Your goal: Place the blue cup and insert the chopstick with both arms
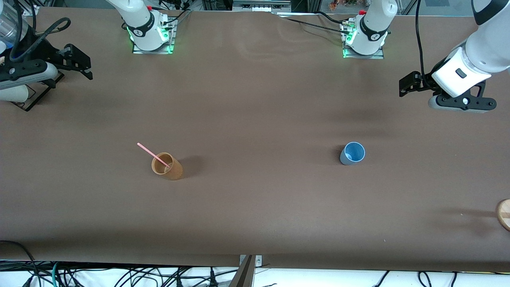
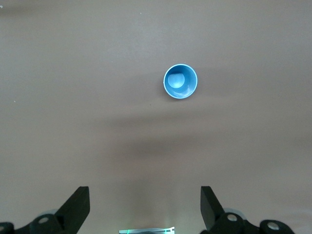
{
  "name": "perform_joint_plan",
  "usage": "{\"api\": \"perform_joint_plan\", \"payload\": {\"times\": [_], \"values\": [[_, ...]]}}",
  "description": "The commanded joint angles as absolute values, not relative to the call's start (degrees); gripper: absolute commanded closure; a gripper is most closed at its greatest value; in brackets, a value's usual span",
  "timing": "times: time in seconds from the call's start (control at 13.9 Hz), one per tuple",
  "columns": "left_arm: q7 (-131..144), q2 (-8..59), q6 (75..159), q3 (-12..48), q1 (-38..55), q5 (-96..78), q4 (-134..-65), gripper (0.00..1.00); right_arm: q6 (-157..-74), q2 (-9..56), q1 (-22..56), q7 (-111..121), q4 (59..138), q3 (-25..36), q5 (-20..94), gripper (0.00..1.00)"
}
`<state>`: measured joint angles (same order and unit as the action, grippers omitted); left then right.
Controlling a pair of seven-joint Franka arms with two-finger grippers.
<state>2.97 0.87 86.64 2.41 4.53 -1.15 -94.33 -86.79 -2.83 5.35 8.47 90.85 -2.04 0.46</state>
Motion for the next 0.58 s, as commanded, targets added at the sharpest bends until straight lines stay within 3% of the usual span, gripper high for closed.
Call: {"api": "perform_joint_plan", "payload": {"times": [0.0, 0.5], "values": [[2.3, 3.5, 85.5, 2.5, 3.7, -1.2, -91.4, 0.0, -87.3, -4.7, 4.9, 8.6, 92.8, -2.3, 1.3, 0.0], [1.8, 7.9, 85.4, 2.8, 4.7, -0.5, -89.2, 0.0, -87.9, -4.7, 4.9, 8.7, 93.7, -2.4, 1.5, 0.0]]}}
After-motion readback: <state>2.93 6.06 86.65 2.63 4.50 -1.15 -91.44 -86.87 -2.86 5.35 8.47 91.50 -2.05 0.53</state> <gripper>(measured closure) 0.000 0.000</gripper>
